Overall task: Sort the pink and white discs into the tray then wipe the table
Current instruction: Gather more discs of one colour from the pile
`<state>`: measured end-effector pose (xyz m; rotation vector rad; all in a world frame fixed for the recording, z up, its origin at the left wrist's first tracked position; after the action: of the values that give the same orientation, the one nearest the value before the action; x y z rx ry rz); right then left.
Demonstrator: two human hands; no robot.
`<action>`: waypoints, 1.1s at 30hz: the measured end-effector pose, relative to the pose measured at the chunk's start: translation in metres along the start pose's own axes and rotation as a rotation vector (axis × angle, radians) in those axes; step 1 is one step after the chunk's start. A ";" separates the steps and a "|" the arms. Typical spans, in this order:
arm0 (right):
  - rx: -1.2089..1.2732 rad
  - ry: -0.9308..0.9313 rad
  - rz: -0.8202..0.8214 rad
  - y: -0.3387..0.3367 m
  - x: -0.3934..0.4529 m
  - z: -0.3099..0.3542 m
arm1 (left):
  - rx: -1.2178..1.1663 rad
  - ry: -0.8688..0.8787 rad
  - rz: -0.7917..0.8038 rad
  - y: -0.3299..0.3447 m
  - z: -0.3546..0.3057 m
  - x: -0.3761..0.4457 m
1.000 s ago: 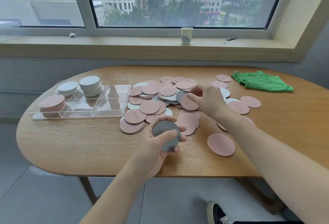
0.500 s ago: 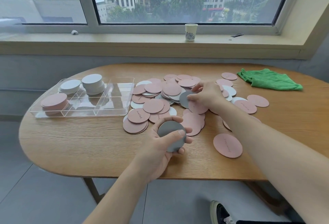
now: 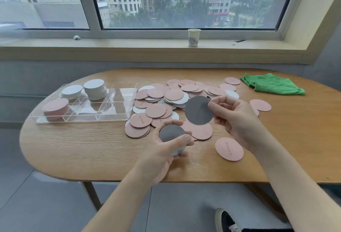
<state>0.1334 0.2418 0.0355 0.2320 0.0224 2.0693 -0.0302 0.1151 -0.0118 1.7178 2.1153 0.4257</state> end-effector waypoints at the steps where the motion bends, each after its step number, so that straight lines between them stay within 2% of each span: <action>1: 0.001 0.022 0.023 0.003 -0.011 -0.003 | 0.008 0.004 0.005 0.001 0.000 0.000; 7: -0.139 0.040 0.167 0.028 -0.035 -0.019 | 0.043 0.042 0.002 0.002 0.001 0.002; 15: -0.304 -0.065 0.146 0.036 -0.030 -0.021 | 0.010 0.042 0.015 0.003 0.003 0.003; 18: -0.409 -0.074 0.080 0.026 -0.021 -0.019 | -0.002 0.024 0.000 0.001 0.003 0.003; 26: -0.906 -0.165 -0.121 -0.028 0.034 -0.020 | -0.031 0.008 0.001 -0.003 0.003 0.005; 33: -1.158 -0.093 -0.223 -0.093 0.054 -0.028 | -0.008 -0.001 -0.003 0.000 0.004 0.007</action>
<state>0.1838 0.3364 0.0053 -0.3754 -1.1127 1.5530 -0.0294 0.1224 -0.0160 1.7103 2.1127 0.4317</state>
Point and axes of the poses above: each hand's wrist, its own x-axis towards the middle knuckle, its own y-axis out of the palm, z = x × y, the point moved 4 cm from there along x, towards the middle knuckle, and after that the axes turned 3 degrees about -y, right-handed, at the moved point
